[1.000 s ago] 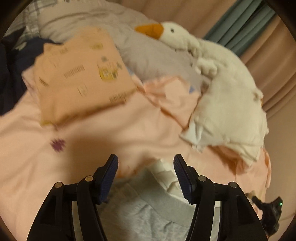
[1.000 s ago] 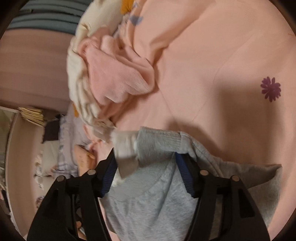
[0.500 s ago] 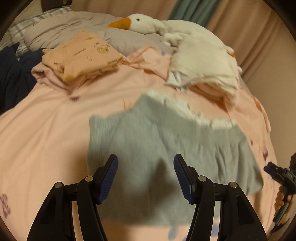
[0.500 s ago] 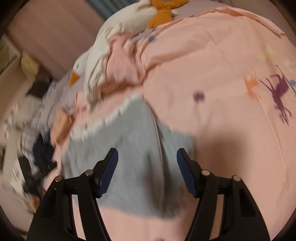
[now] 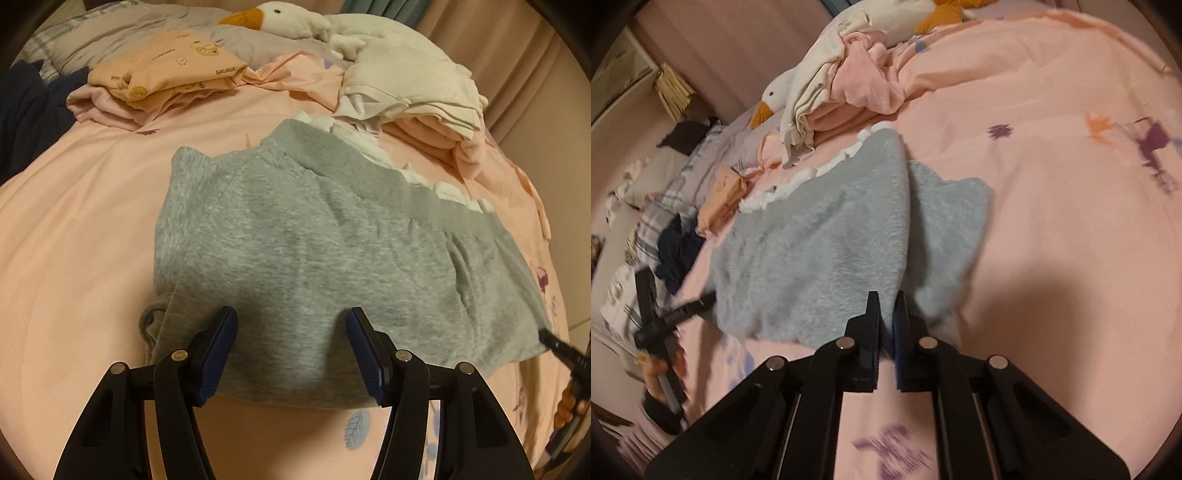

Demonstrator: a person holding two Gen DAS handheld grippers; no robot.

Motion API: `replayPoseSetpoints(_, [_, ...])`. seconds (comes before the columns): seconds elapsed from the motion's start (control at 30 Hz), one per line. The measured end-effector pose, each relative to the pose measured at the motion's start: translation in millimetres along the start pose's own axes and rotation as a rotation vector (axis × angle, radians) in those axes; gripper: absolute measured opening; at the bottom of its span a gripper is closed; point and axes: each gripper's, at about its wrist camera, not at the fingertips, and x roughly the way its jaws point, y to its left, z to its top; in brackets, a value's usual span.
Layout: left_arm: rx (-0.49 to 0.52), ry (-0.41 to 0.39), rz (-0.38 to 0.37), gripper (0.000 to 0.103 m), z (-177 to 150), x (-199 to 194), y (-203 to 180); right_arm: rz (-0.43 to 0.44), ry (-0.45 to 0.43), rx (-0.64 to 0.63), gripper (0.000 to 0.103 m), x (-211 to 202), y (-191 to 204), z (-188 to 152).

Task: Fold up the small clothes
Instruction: 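Withdraw both open grippers from the half-folded sweatshirt, then grasp a side edge of the folded sweatshirt with the left gripper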

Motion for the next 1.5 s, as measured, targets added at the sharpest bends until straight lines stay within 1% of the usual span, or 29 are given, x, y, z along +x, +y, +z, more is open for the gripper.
replayPoseSetpoints(0.07, [-0.001, 0.003, -0.002, 0.061, 0.4, 1.7, 1.0, -0.052, 0.028, -0.008, 0.006, 2.0, -6.5, -7.2])
replayPoseSetpoints(0.1, [-0.010, 0.004, -0.008, 0.061, 1.1, 1.4, 2.1, -0.065, 0.046, 0.001, 0.006, 6.9, -9.5, -8.7])
replayPoseSetpoints(0.17, [-0.039, 0.002, -0.019, 0.061, -0.5, -4.0, 6.1, -0.064, 0.073, 0.025, 0.006, 16.5, -15.3, -10.3])
replayPoseSetpoints(0.27, [-0.079, -0.019, -0.046, 0.061, -6.7, -25.4, 19.2, -0.089, 0.059, 0.000, 0.011, 12.0, -2.3, -8.6])
replayPoseSetpoints(0.33, [-0.127, -0.039, -0.073, 0.062, -11.9, -41.2, 34.6, -0.099, 0.024, -0.019, 0.017, 0.4, 5.8, -9.3])
replayPoseSetpoints(0.37, [-0.162, -0.047, -0.090, 0.065, -15.3, -47.5, 43.9, -0.091, 0.000, -0.025, 0.026, -6.8, 9.2, -10.0])
replayPoseSetpoints(0.4, [-0.192, -0.052, -0.097, 0.075, -18.0, -51.2, 50.2, -0.083, -0.024, -0.030, 0.034, -14.2, 12.8, -11.3])
replayPoseSetpoints(0.43, [-0.247, -0.064, -0.115, 0.080, -24.2, -56.6, 62.8, -0.067, -0.044, -0.031, 0.036, -20.3, 15.3, -13.1])
replayPoseSetpoints(0.53, [-0.348, -0.070, -0.179, 0.080, -37.4, -60.8, 84.9, 0.004, -0.076, -0.035, 0.038, -31.5, 22.6, -19.7])
replayPoseSetpoints(0.57, [-0.363, -0.067, -0.186, 0.080, -40.0, -60.4, 88.4, 0.019, -0.082, -0.037, 0.040, -33.2, 24.8, -22.1])
replayPoseSetpoints(0.63, [-0.386, -0.059, -0.202, 0.080, -43.6, -56.7, 92.7, 0.047, -0.083, -0.040, 0.041, -32.0, 34.5, -25.9])
replayPoseSetpoints(0.73, [-0.425, -0.037, -0.243, 0.080, -44.4, -49.3, 98.7, 0.077, -0.076, -0.055, 0.041, -27.3, 49.5, -30.9])
replayPoseSetpoints(0.77, [-0.440, -0.034, -0.268, 0.080, -43.4, -44.6, 99.5, 0.090, -0.072, -0.062, 0.041, -24.8, 55.9, -31.9])
replayPoseSetpoints(0.93, [-0.523, -0.047, -0.338, 0.080, -34.3, -24.1, 101.9, 0.162, -0.046, -0.093, 0.042, -6.7, 85.2, -34.1])
replayPoseSetpoints(1.07, [-0.537, -0.047, -0.392, 0.080, -23.2, -11.7, 97.4, 0.201, -0.019, -0.102, 0.042, 11.1, 100.6, -33.5])
replayPoseSetpoints(1.3, [-0.539, -0.046, -0.423, 0.080, 2.7, 10.3, 88.6, 0.227, 0.005, -0.143, 0.042, 35.1, 123.7, -24.1])
replayPoseSetpoints(1.4, [-0.521, -0.047, -0.416, 0.080, 11.0, 15.5, 82.4, 0.226, 0.000, -0.163, 0.042, 45.8, 134.0, -14.1])
replayPoseSetpoints(1.47, [-0.490, -0.047, -0.390, 0.078, 17.9, 17.6, 75.4, 0.217, -0.003, -0.186, 0.042, 56.8, 145.3, -4.7])
replayPoseSetpoints(1.5, [-0.478, -0.047, -0.363, 0.070, 20.4, 18.2, 72.1, 0.204, -0.006, -0.201, 0.042, 62.1, 151.4, -0.2])
